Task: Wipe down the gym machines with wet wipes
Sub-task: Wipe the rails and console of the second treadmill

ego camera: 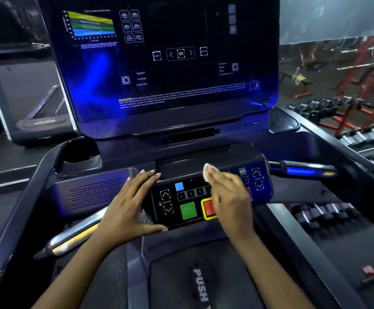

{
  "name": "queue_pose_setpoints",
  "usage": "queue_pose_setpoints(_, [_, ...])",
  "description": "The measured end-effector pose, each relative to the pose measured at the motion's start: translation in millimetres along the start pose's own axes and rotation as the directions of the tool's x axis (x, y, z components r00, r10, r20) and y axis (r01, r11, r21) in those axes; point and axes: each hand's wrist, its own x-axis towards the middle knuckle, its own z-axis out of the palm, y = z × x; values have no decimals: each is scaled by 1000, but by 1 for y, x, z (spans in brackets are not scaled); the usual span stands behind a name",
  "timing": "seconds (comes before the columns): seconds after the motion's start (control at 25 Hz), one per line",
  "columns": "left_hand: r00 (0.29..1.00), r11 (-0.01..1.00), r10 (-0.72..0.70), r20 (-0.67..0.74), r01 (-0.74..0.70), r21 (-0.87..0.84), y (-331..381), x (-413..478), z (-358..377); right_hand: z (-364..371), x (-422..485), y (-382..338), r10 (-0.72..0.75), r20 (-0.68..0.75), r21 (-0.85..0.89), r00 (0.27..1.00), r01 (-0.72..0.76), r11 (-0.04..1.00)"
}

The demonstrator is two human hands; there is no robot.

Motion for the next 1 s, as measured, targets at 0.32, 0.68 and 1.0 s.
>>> queue_pose_setpoints(0.32, [1000,1000,-11,-9,11,-3,1,1,1,-41,15,89,29,-101,-41,994,-34,999])
queue_pose_setpoints(0.68, [999,1000,-12,-31,11,-7,4,1,1,-45,-50,71,168,-160,-15,973,-172,985])
queue_pose_setpoints(1.0, [999,1000,-10,-44,11,19,9,2,-3,-27,-57,25,231,-178,78,956,-221,972])
